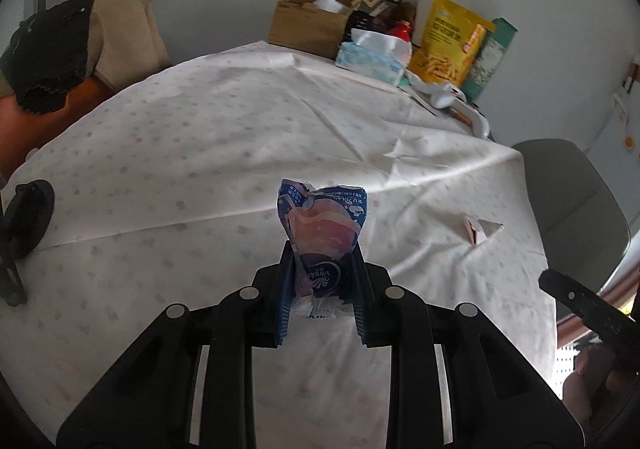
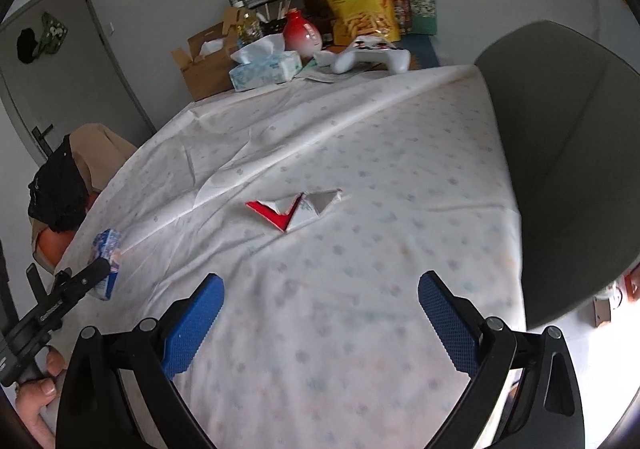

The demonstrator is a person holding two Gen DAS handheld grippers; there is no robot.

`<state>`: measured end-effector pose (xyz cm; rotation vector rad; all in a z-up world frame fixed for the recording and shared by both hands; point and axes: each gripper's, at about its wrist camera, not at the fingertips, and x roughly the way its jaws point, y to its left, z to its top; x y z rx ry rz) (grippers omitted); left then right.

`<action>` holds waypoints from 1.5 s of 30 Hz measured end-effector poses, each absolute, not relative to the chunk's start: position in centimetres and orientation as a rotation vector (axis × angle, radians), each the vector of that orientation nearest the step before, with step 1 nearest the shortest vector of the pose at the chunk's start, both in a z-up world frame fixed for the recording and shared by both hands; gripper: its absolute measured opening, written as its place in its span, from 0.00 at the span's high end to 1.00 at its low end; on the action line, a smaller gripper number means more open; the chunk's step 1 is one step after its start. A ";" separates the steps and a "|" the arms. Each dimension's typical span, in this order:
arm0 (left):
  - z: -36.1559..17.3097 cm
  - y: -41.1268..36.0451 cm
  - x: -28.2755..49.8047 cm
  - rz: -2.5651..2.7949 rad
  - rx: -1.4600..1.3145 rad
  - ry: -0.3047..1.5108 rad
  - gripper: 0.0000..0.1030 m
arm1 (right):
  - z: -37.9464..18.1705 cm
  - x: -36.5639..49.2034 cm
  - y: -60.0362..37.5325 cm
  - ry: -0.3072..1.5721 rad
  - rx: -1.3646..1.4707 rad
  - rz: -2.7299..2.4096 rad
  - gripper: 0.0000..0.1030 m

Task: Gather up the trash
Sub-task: 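Lower the right tool onto the red-and-white paper wrapper and grasp it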

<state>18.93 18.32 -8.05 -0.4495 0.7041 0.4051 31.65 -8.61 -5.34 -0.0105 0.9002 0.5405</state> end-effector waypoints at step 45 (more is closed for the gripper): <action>-10.1 20.0 20.8 0.419 -0.496 0.710 0.75 | -9.0 37.6 -1.6 0.928 -0.176 0.576 0.07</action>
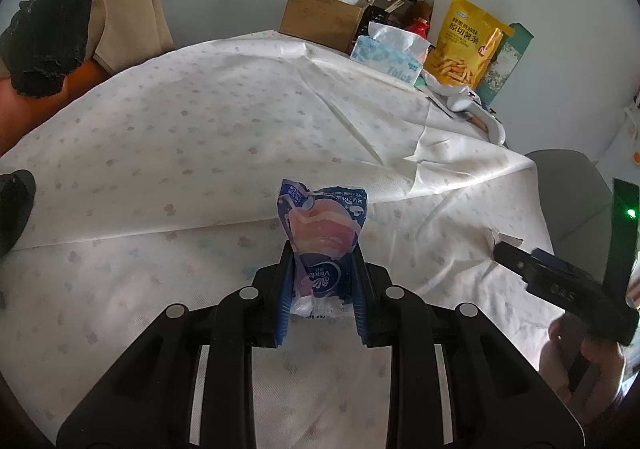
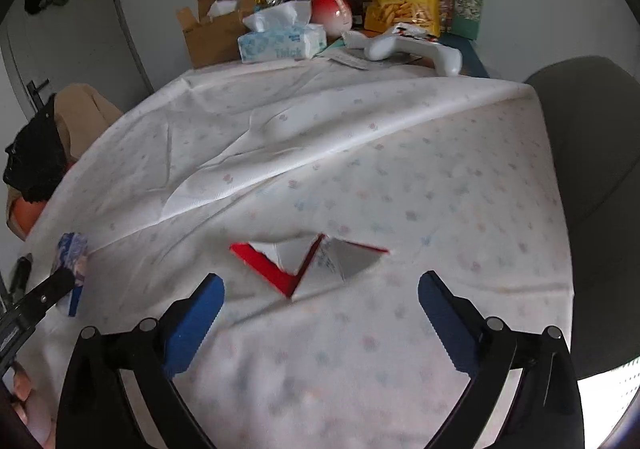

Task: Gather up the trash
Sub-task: 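Lower the right tool onto the red-and-white paper wrapper and grasp it, then carry the packet and red-and-white wrapper with both tools to the bin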

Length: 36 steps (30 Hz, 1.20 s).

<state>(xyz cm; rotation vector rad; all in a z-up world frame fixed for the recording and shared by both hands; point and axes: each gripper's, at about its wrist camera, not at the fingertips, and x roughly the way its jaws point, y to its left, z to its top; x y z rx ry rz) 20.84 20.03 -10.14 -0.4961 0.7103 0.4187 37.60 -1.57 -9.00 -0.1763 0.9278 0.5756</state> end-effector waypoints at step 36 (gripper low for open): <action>-6.9 14.4 19.8 0.276 -0.469 0.658 0.75 | -5.2 29.4 -6.9 0.827 -0.183 0.627 0.72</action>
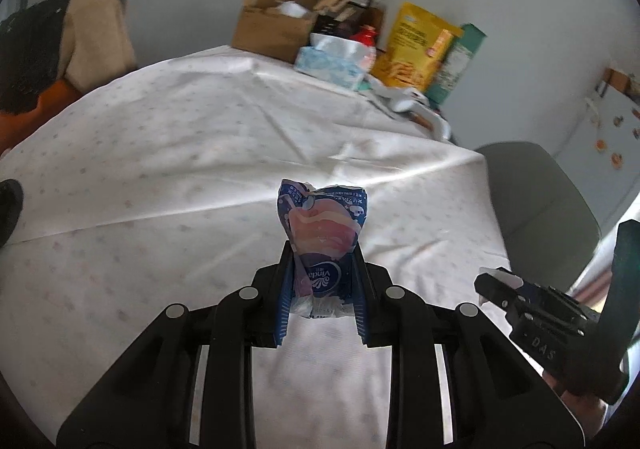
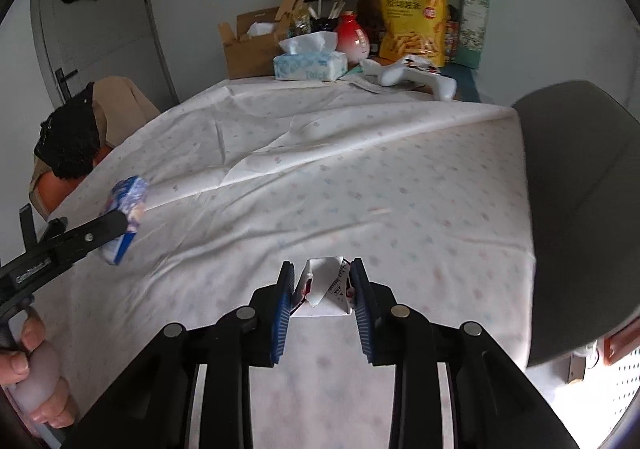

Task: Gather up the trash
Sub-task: 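Carry the packet and red-and-white wrapper with both tools to the bin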

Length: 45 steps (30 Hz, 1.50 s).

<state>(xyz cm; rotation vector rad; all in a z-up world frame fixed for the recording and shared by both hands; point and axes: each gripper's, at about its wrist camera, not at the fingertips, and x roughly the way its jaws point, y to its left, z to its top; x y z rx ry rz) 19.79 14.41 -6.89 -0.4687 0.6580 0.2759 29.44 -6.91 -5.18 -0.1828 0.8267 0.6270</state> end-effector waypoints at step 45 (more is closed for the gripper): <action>-7.9 -14.7 25.8 -0.259 -0.194 0.835 0.75 | -9.7 24.1 -40.7 0.941 0.203 0.076 0.72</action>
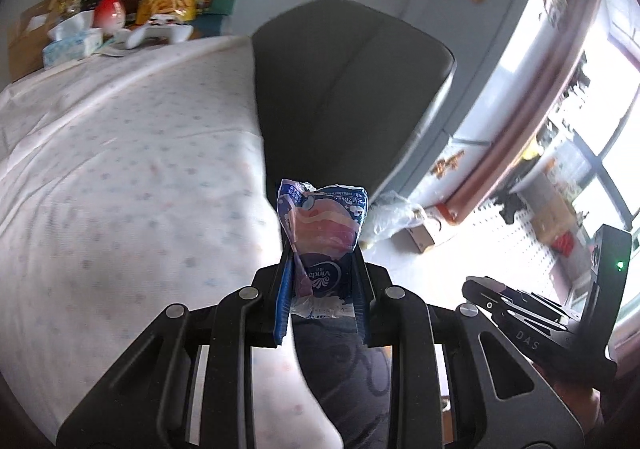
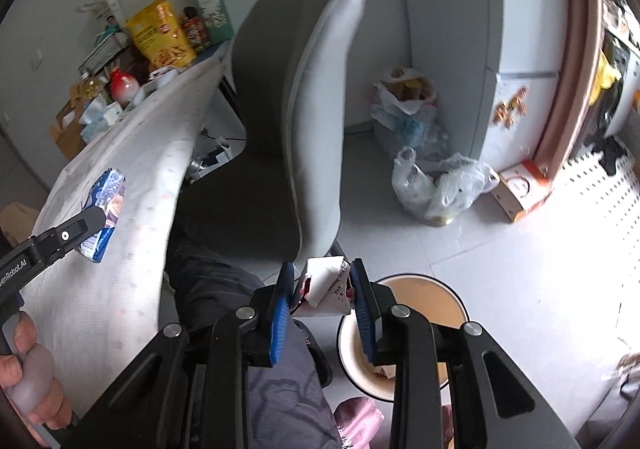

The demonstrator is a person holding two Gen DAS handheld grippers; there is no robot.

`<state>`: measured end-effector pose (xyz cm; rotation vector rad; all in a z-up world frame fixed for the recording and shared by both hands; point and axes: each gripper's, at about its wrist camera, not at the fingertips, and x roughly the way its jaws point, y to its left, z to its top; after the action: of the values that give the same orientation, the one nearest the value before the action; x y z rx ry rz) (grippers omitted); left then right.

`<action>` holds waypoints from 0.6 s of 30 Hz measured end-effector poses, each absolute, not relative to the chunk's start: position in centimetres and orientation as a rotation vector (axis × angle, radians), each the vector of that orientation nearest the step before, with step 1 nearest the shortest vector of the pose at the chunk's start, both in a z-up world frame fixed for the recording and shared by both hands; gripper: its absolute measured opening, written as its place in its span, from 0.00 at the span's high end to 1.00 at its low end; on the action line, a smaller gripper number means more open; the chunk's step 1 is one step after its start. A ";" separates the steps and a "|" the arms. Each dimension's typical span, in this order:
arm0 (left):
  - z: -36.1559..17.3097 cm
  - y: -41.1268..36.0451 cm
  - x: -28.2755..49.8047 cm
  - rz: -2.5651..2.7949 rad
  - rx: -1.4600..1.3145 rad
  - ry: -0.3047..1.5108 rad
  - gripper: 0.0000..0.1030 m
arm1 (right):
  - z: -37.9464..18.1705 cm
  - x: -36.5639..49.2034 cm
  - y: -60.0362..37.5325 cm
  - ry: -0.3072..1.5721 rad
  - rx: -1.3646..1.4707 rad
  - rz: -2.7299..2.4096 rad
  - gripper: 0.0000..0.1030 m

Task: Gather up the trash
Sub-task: 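Carry the packet and red-and-white wrapper with both tools to the bin, then open the right tool over the bin while the left tool opens to drop the packet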

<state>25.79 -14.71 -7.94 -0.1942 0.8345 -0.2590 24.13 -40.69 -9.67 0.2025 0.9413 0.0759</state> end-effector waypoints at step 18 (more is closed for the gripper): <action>-9.2 -23.4 27.7 -0.376 -0.050 0.914 0.75 | -14.7 22.6 -48.8 0.958 0.399 -0.040 0.42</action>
<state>27.74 -23.40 -9.23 -0.0500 0.9142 -0.3761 22.60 -48.75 -14.71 0.3993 0.9582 -0.0401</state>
